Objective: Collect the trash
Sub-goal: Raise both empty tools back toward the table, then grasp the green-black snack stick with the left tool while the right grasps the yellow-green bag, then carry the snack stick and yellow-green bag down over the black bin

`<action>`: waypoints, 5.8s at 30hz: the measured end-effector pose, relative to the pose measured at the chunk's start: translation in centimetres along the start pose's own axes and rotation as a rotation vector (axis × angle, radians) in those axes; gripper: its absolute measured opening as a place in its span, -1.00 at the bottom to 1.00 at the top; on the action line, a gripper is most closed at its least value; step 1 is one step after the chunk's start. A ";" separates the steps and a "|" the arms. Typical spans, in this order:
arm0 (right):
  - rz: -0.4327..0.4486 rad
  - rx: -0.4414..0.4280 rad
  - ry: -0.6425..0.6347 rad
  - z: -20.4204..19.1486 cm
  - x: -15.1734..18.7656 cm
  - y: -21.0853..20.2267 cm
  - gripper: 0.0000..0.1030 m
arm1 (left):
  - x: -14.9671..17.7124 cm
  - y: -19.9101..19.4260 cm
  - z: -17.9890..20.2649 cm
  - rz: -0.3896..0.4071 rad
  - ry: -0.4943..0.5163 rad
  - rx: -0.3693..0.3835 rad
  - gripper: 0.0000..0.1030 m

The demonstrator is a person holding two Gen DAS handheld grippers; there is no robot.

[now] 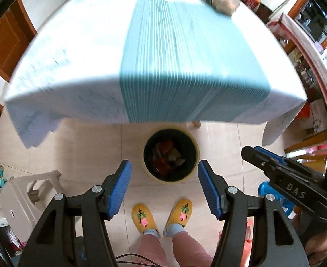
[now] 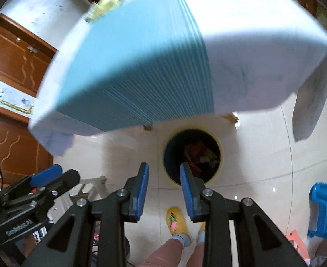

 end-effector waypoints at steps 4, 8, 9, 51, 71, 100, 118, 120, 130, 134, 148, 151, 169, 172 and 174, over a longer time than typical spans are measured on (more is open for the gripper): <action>0.052 -0.038 -0.047 -2.6 -1.9 -4.1 -0.41 | -2.1 -4.7 0.0 0.067 0.005 -0.022 0.17; 0.102 -0.080 -0.096 -5.1 -3.5 -7.8 -0.40 | -4.8 -8.8 0.4 0.136 0.010 -0.034 0.17; 0.114 -0.091 -0.108 -5.6 -4.0 -8.7 -0.40 | -5.5 -10.0 0.5 0.163 0.012 -0.044 0.17; 0.231 -0.180 -0.042 -13.0 -29.8 -5.9 -0.30 | -36.4 -7.3 -9.1 0.202 0.151 -0.096 0.18; 0.022 -0.069 0.111 -12.8 -42.8 11.9 -0.30 | -46.4 11.5 -16.8 -0.087 0.101 0.098 0.18; 0.111 -0.097 -0.104 -17.1 -37.5 6.3 -0.96 | -40.5 6.7 -12.6 -0.029 0.124 0.117 -0.80; 0.334 -0.139 -0.175 -11.3 -23.9 -11.0 -0.96 | -25.2 -9.2 -5.9 0.173 0.026 0.064 -0.80; 0.350 -0.156 -0.179 -10.2 -22.1 -12.7 -0.96 | -23.2 -10.7 -4.7 0.195 0.023 0.053 -0.80; 0.332 -0.214 -0.228 -6.5 -14.6 -17.3 -0.96 | -14.1 -14.7 0.8 0.218 0.015 0.010 -0.80; 0.303 -0.232 -0.212 -5.5 -12.1 -17.7 -0.96 | -11.0 -15.3 2.3 0.187 0.031 -0.007 -0.80; 0.249 -0.198 -0.140 -4.7 -7.3 -17.1 -0.96 | -7.0 -14.5 2.6 0.108 0.121 -0.007 -0.80; 0.236 -0.181 -0.113 -5.0 -6.3 -16.3 -0.96 | -6.3 -13.5 2.0 0.081 0.133 0.005 -0.80; 0.139 -0.027 0.027 -3.5 0.0 -6.4 -0.96 | -1.8 -3.4 1.0 -0.062 0.226 0.064 -0.80; 0.132 0.021 0.054 -2.5 0.9 -4.7 -0.96 | -1.4 -1.3 1.1 -0.074 0.218 0.079 -0.80; 0.125 0.056 0.074 -1.6 1.4 -3.4 -0.96 | -1.2 0.3 1.2 -0.073 0.214 0.084 -0.79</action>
Point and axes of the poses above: each gripper's, at about its wrist camera, not at the fingertips, and y roughly the way its jaws point, z to its right, x to its underside, the point moved 5 cm from there along y, roughly the way its jaws point, and after that the axes turned 5 degrees about y, right-handed, at the moved point
